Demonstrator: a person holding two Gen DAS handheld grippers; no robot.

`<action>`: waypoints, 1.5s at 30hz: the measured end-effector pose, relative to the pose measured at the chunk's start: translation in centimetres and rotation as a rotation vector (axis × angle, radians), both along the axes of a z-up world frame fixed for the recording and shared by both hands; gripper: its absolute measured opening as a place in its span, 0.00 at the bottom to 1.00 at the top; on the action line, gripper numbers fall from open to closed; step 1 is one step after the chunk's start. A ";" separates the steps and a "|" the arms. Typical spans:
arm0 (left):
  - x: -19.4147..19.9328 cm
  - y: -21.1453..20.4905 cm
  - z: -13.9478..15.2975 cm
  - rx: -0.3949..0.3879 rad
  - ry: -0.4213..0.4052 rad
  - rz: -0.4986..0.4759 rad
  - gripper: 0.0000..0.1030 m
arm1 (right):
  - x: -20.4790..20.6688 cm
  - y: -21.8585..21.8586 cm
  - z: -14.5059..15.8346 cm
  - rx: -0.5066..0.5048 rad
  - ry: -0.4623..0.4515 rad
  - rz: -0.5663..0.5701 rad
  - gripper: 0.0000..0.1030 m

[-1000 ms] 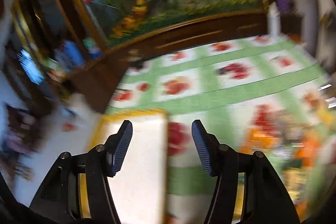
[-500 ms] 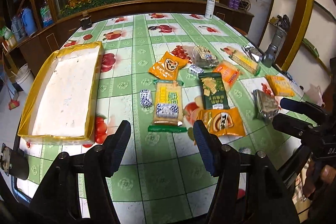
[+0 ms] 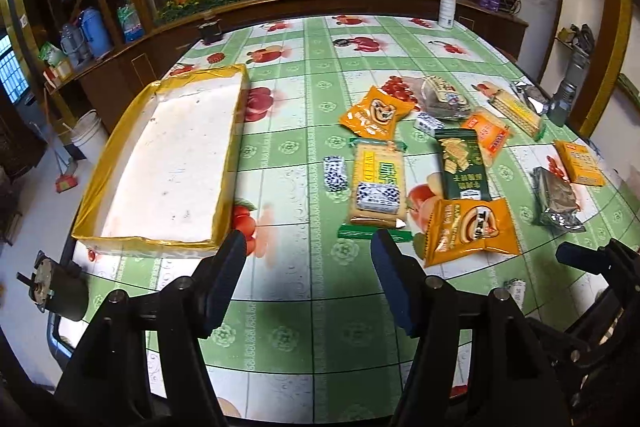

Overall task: Organize snacks
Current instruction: 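Grasp the cow-print candy with the left tool while the right tool grasps the white candy roll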

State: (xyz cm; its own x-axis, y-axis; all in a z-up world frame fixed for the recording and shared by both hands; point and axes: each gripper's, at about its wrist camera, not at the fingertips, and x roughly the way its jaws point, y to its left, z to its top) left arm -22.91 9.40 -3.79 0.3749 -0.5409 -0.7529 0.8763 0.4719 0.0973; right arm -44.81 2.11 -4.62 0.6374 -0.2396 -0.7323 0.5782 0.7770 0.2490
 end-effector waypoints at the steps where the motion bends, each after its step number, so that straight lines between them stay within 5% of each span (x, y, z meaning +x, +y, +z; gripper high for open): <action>1: 0.0 -0.1 0.0 -0.002 -0.002 0.001 0.62 | 0.2 0.2 -0.2 -0.007 0.008 0.007 0.91; 4: 0.2 -0.4 -0.3 0.000 0.015 -0.015 0.65 | 0.8 0.3 -0.6 -0.016 0.023 0.022 0.91; 10: 1.1 -2.8 -1.8 0.003 0.209 -0.154 0.67 | 1.5 0.1 -1.7 -0.009 0.044 0.033 0.88; 19: 2.1 -5.4 -2.6 0.014 0.263 -0.212 0.67 | 2.1 -0.8 -3.0 0.029 0.038 0.034 0.76; 25: 1.4 -6.5 -3.7 0.057 0.268 -0.239 0.37 | 2.3 -1.3 -3.3 0.032 0.035 0.041 0.60; 40: 1.9 -8.3 -3.7 0.049 0.326 -0.245 0.37 | 2.3 -0.7 -3.4 0.006 0.060 0.067 0.47; 41: 2.0 -8.3 -3.8 0.052 0.323 -0.243 0.29 | 2.3 -0.7 -3.4 0.000 0.064 0.067 0.42; 45: 2.0 -8.0 -3.7 0.042 0.313 -0.243 0.28 | 2.0 -0.5 -3.4 -0.001 0.066 0.064 0.14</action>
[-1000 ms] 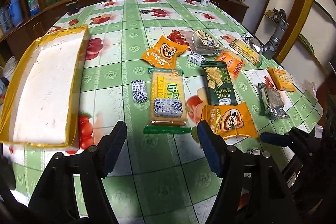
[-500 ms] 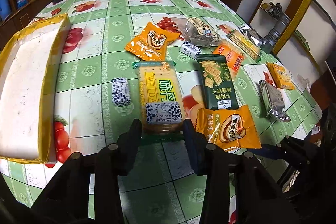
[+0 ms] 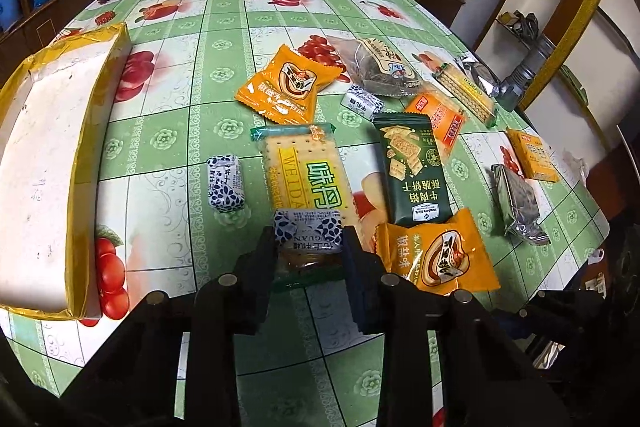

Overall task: Organize snacks
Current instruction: 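Grasp the cow-print candy with the left tool while the right tool grasps the white candy roll, then carry both candies over the yellow-rimmed tray and open both tools to drop them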

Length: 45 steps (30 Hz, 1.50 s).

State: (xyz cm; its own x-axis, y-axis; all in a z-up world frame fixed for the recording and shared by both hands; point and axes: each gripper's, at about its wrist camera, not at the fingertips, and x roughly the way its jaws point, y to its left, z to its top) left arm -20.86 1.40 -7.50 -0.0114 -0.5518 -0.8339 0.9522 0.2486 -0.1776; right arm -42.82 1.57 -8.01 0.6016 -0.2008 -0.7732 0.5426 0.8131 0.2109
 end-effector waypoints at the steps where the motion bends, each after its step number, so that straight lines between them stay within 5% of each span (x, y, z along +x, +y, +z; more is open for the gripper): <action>1: 0.0 0.1 0.2 -0.005 -0.004 0.000 0.28 | -0.2 0.0 0.0 0.007 -0.005 -0.002 0.14; 10: 1.0 2.3 2.2 -0.059 -0.097 0.060 0.28 | -0.6 -0.2 1.7 0.032 -0.078 -0.008 0.06; 21: 4.1 4.5 2.9 -0.079 -0.105 0.159 0.28 | 1.0 -0.7 3.8 0.033 -0.138 0.017 0.01; 26: 3.6 4.7 3.1 -0.090 -0.123 0.153 0.28 | 0.5 -0.1 3.4 0.017 -0.038 -0.008 0.38; 28: 3.5 4.6 3.2 -0.095 -0.126 0.150 0.28 | 0.6 0.6 3.0 -0.006 0.004 -0.010 0.45; 31: 3.5 4.6 3.3 -0.095 -0.135 0.155 0.28 | 1.2 1.0 1.9 -0.004 0.043 -0.002 0.39; 33: 3.6 4.9 3.5 -0.097 -0.159 0.171 0.28 | 1.6 1.3 1.2 -0.007 0.075 0.004 0.13; 45: 7.7 7.5 5.2 -0.125 -0.238 0.324 0.28 | 6.3 0.9 5.7 0.004 -0.120 0.100 0.13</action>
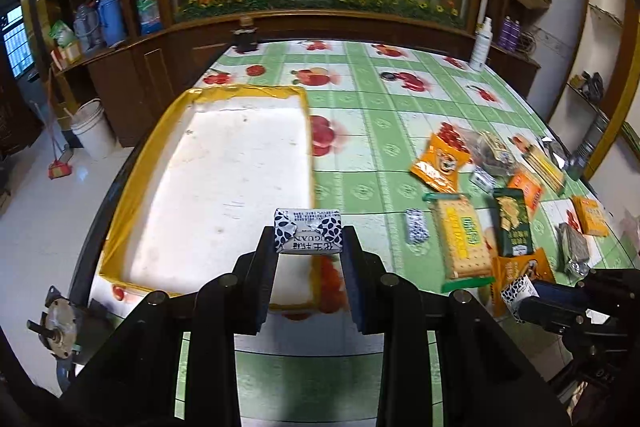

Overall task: Organize snacks
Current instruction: 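Carry both candies over the yellow-rimmed tray and open both tools to drop them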

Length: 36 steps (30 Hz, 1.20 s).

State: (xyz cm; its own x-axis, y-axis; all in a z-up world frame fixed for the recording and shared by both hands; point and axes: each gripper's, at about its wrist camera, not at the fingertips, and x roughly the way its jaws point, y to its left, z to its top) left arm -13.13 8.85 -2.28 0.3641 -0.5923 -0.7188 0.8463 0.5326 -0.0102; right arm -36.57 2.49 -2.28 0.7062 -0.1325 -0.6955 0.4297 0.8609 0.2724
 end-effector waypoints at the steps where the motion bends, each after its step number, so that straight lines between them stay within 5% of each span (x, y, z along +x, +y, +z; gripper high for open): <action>1: 0.3 0.1 -0.1 0.001 0.001 0.010 0.28 | 0.6 -0.1 0.2 0.007 -0.011 0.011 0.13; 15: 7.6 1.6 -1.9 0.037 0.048 0.172 0.28 | 12.3 -2.2 0.9 0.160 -0.139 0.153 0.13; 24: 10.2 0.8 -4.8 0.115 0.060 0.245 0.28 | 21.0 -2.0 -0.8 0.175 -0.103 0.215 0.13; 32: 11.1 1.2 -5.9 0.139 0.083 0.288 0.28 | 24.5 -2.2 -2.6 0.175 -0.053 0.232 0.13; 36: 10.9 1.8 -5.4 0.139 0.029 0.343 0.56 | 24.3 -2.1 -2.7 0.149 -0.042 0.225 0.26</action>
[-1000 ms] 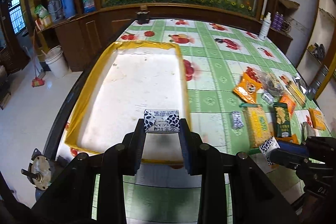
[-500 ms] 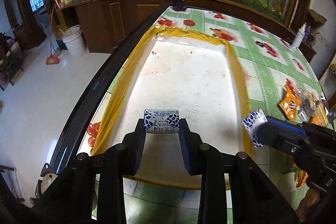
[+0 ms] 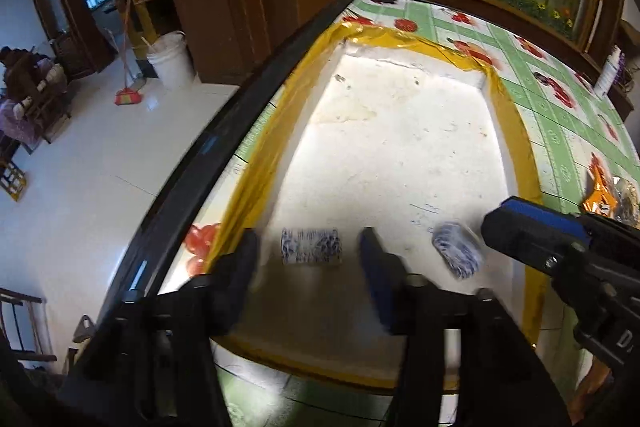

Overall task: Organize snacks
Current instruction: 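Carry both candies over the yellow-rimmed tray and open both tools to drop them, then move both open tools back over the snacks on the table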

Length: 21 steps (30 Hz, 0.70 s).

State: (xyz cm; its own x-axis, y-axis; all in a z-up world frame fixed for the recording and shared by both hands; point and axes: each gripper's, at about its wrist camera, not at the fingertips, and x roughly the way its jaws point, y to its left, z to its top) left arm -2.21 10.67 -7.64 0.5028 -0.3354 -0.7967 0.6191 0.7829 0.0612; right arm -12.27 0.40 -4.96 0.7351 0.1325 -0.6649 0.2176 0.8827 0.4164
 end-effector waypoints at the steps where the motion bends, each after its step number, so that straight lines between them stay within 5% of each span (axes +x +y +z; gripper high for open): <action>1: -0.1 0.2 0.2 -0.008 -0.012 0.000 0.56 | 0.0 -0.2 0.1 -0.002 -0.002 -0.004 0.31; 3: -0.6 0.5 0.9 -0.010 -0.048 0.011 0.56 | -0.5 -0.4 0.5 -0.015 -0.016 -0.021 0.45; 12: -3.8 1.4 4.6 -0.066 -0.178 0.002 0.61 | -7.1 -1.5 4.0 -0.102 -0.084 -0.113 0.54; 21: -6.6 0.1 5.8 -0.081 -0.201 -0.053 0.64 | -15.5 -3.0 4.5 -0.152 -0.068 -0.255 0.63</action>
